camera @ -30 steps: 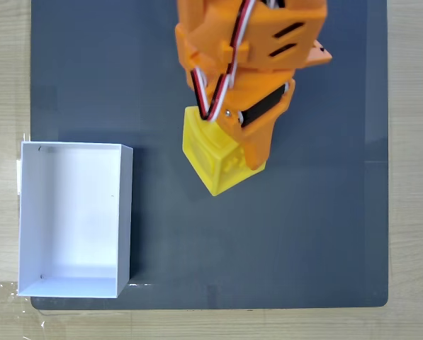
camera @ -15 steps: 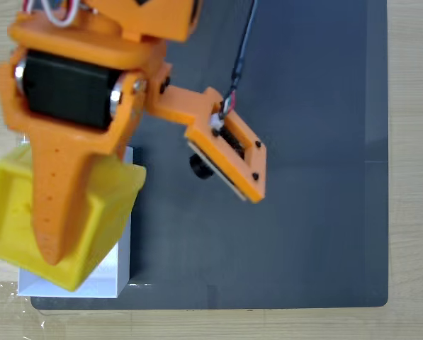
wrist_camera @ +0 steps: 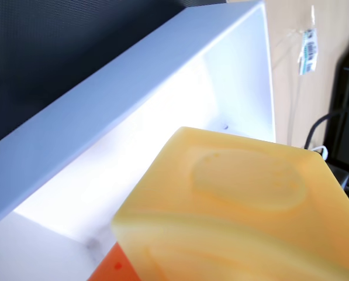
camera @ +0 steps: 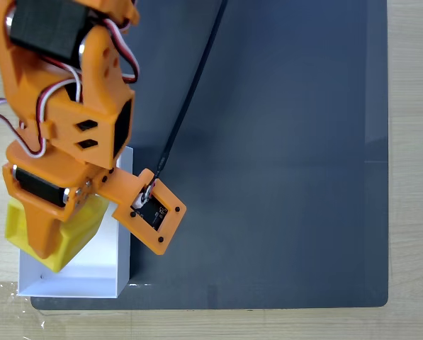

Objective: Grasp a yellow block and put it in the box

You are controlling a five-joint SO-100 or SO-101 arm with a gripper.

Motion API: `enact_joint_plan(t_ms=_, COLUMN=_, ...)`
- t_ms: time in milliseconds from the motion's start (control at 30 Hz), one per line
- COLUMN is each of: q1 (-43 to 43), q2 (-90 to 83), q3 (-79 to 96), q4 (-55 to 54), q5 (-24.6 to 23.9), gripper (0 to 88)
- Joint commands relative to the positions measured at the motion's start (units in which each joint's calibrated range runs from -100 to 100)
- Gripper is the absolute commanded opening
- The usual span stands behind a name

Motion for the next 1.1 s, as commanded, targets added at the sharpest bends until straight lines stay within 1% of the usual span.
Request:
enact_joint_plan(t_ms=0, q1=0.4, q2=2.0, q3=-5.5, q4=-0.9, q5=0.2, gripper=21.0)
enact_joint_plan(t_ms=333, q1=0.9, q2=6.7, q3=-7.6, q4=-0.5, q5=0.4, gripper=22.2)
enact_joint_plan(t_ms=400, q1=0.9, q2=6.7, q3=-7.3, q4=-0.5, q5=1.5, gripper=25.8)
enact_joint_plan(t_ms=533, q1=0.6, q2=6.4, q3=-7.2, q4=0.8, q5=3.0, gripper=38.9)
enact_joint_plan(t_ms=633, q1=0.3, q2=6.0, q3=-7.7, q4=3.3, q5=3.1, gripper=43.8)
enact_joint_plan(t_ms=867, q1=-1.5, q2=3.0, q3=-7.7, q4=5.0, q5=2.9, gripper=44.1)
enact_joint_plan(t_ms=1067, q1=-4.8, q2=-6.5, q3=-6.6, q4=5.3, q5=2.4, gripper=43.8)
